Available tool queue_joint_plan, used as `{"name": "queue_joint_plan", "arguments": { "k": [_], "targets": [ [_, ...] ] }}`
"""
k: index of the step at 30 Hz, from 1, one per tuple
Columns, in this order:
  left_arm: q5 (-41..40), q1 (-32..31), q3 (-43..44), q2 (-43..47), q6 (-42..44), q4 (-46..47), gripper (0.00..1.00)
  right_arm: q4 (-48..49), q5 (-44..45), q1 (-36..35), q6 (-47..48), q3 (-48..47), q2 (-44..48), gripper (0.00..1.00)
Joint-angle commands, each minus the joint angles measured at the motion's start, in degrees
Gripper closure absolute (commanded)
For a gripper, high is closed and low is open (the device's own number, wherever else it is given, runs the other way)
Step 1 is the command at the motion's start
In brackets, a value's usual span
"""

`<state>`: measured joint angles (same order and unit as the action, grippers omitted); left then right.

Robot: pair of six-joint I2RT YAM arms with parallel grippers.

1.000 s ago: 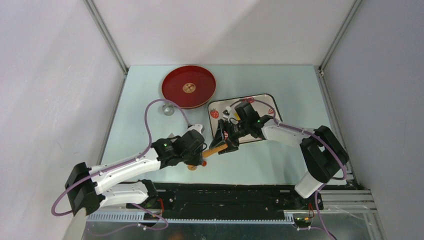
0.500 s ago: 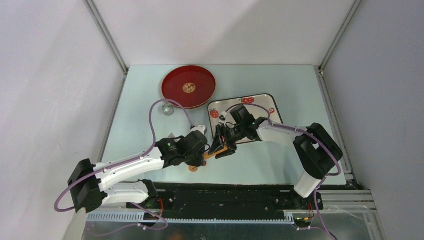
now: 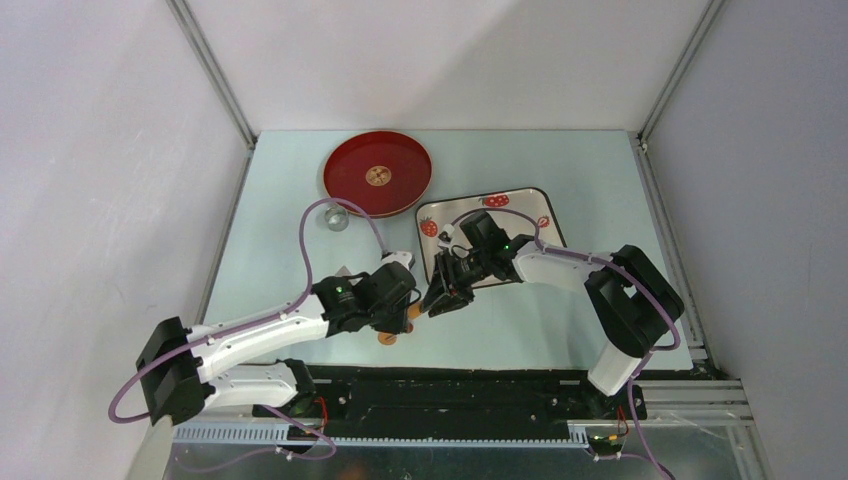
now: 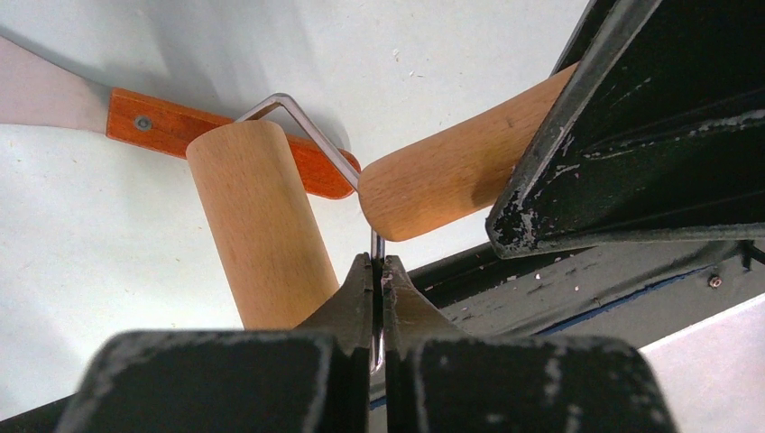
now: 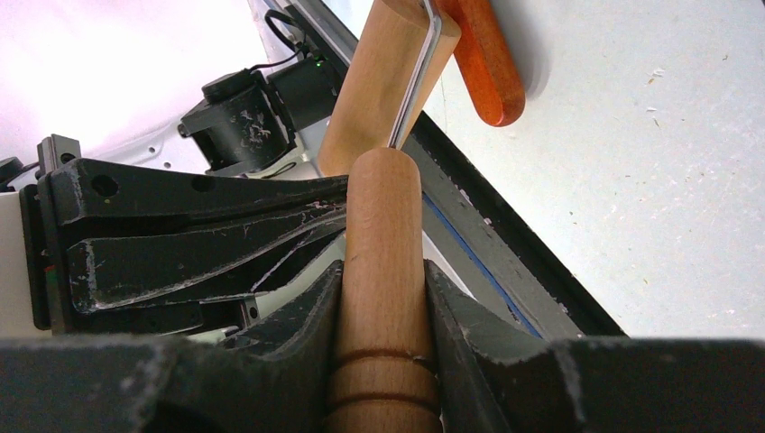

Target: Roll out the dumpling wrappers from the dough

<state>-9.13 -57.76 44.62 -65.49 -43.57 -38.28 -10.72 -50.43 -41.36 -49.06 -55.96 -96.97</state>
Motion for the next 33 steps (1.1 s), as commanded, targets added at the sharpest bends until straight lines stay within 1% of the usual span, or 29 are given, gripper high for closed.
{"name": "queue_joint_plan", "arguments": {
  "k": [1,2,3,5,7,10,12,13,15,17,22,25,27,29,30,31,32,33],
  "targets": [
    [-1.3,-0.6,2.4,1.0,-0.6,3.0,1.00,2.3,-2.0,-0.3,0.1,-2.0,0.6,0.55],
    [-1.3,-0.7,2.4,1.0,-0.6,3.0,1.00,2.1,-1.8,-0.3,0.2,-2.0,0.9,0.49],
    [-1.3,-0.7,2.4,1.1,-0.6,3.1,1.00,2.1,-1.5,0.0,0.2,-2.0,1.1,0.42],
    [-1.3,-0.8,2.3,1.2,-0.7,3.0,1.00,2.0,-1.1,0.2,0.2,-2.0,1.6,0.35],
    [-1.3,-0.9,2.4,1.2,-0.8,3.1,1.00,2.0,-0.9,0.3,0.2,-2.0,1.6,0.33],
    [-1.4,-1.0,2.3,1.2,-1.0,3.1,1.00,1.6,-0.8,0.2,0.3,-1.9,1.2,0.34],
    [-1.7,-1.2,2.2,1.1,-1.1,3.1,1.00,1.3,-0.6,0.1,0.5,-2.0,0.9,0.39],
    [-1.7,-1.2,2.2,1.1,-1.1,3.1,1.00,1.2,-0.5,0.1,0.5,-2.0,0.6,0.43],
    [-1.7,-1.4,2.1,1.0,-1.2,3.1,1.00,1.1,-0.5,0.1,0.5,-2.0,0.2,0.46],
    [-1.9,-1.6,2.1,1.1,-1.3,3.1,1.00,0.8,0.0,0.1,0.8,-2.0,-0.1,0.47],
    [-2.1,-1.8,1.4,1.8,-1.9,3.0,1.00,-0.3,1.1,0.4,1.5,-1.9,0.6,0.40],
    [-2.2,-1.9,1.0,2.3,-2.2,3.1,1.00,-1.0,2.1,0.4,1.6,-2.0,1.7,0.41],
    [-2.2,-1.9,0.8,2.3,-2.3,3.1,1.00,-1.3,3.1,0.3,1.8,-1.9,2.3,0.44],
    [-2.3,-2.0,0.8,2.3,-2.4,3.1,1.00,-1.3,3.6,0.2,1.8,-1.9,2.5,0.49],
    [-2.2,-2.0,0.8,2.2,-2.4,3.1,1.00,-1.4,3.8,0.2,1.9,-2.0,2.5,0.57],
    [-2.3,-2.1,0.8,2.3,-2.4,3.1,1.00,-1.4,3.9,0.2,1.9,-2.0,2.5,0.62],
    [-2.2,-2.1,0.9,2.3,-2.4,3.0,1.00,-1.4,4.0,0.2,1.9,-2.0,2.5,0.73],
    [-2.3,-2.1,0.9,2.3,-2.4,3.0,1.00,-1.5,4.2,0.2,2.0,-1.9,2.5,0.78]
  ]
}}
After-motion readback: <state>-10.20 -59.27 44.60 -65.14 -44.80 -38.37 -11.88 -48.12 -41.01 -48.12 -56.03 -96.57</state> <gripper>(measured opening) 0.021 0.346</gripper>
